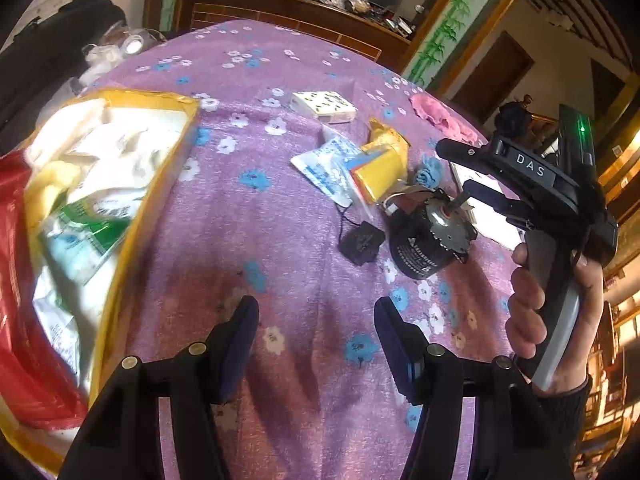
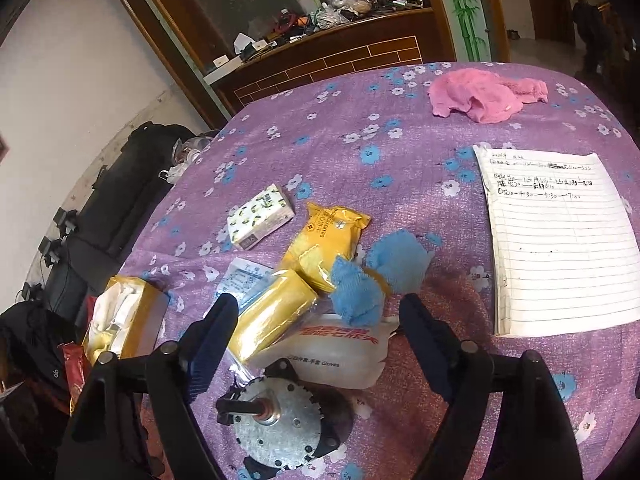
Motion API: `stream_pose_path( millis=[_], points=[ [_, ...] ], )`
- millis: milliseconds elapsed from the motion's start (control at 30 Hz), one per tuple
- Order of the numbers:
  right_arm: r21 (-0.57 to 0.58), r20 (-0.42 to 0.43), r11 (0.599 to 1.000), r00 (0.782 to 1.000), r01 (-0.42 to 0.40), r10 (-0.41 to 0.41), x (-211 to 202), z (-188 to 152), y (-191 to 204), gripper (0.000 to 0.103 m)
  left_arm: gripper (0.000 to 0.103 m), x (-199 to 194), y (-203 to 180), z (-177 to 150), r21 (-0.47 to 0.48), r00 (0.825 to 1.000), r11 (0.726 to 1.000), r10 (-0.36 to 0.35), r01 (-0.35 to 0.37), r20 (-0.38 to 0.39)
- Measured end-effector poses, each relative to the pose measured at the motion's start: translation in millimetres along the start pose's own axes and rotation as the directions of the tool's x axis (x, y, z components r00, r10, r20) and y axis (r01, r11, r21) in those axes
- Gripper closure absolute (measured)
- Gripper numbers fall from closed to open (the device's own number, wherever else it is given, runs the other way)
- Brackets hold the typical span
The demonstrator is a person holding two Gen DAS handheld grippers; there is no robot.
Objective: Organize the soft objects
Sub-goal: 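Move right tool to the blue cloth while left tool moves toward the yellow packet, then grasp the blue cloth with right tool while left tool grasps the yellow packet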
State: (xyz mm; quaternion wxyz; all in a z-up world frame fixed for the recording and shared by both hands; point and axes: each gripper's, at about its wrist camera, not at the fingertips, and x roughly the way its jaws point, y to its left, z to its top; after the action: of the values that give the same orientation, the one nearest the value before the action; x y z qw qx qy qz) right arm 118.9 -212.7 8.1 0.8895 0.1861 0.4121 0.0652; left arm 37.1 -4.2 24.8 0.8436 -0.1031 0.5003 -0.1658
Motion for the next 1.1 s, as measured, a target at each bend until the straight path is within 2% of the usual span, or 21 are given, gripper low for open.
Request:
stream_pose_path(
  millis=[100,200,300,433,600,733,800,933,1100],
  points=[
    [-0.002,-0.003,1.000,1.000,0.014,-0.014,1,0,1,0.021,0.040,-2,-3,4,0.014,0.999,1.000,0.026,-0.026,0.028],
    [-0.002,-0.003,1.000,1.000,0.011,-0.011,1,-1,1,0.022,0.040,0,1,8,-0.012,1.000,1.000,0.000,0.001,0.007],
    [0.011,-0.005,1.000,1.000,0.008,-0.008,2,-1,-1,0.022,0.040,-3,5,12,-0.031,0.999,0.999,0.013,-0.012,0.030],
    [0.025,-0.008,1.000,1.000,0.019,-0.018,3,-3,-3,0.025,0.040,-1,8,13,-0.035,1.000,0.999,-0.006,0.007,0.024],
    [0.053,0.024,0.999,1.000,0.011,-0.013,-3,1,-12,0.025,0.040,7,10,23,-0.049,1.000,0.999,-0.014,0.015,0.019],
    [0.128,-0.008,0.991,1.000,0.025,-0.024,8,3,-32,0.025,0.040,10,2,37,-0.022,0.999,1.000,-0.005,0.006,0.039],
    [0.156,-0.033,0.988,0.999,0.018,-0.013,15,2,-39,0.025,0.040,17,-4,47,-0.005,1.000,1.000,-0.008,0.008,0.025],
    [0.168,-0.046,0.985,0.998,0.050,-0.043,24,1,-41,0.026,0.040,39,-10,62,0.021,0.999,0.999,-0.030,0.030,-0.010],
    [0.242,-0.041,0.970,0.999,0.007,0.003,38,2,-50,0.025,0.040,50,-20,84,0.045,0.999,0.998,-0.036,0.036,0.004]
  ],
)
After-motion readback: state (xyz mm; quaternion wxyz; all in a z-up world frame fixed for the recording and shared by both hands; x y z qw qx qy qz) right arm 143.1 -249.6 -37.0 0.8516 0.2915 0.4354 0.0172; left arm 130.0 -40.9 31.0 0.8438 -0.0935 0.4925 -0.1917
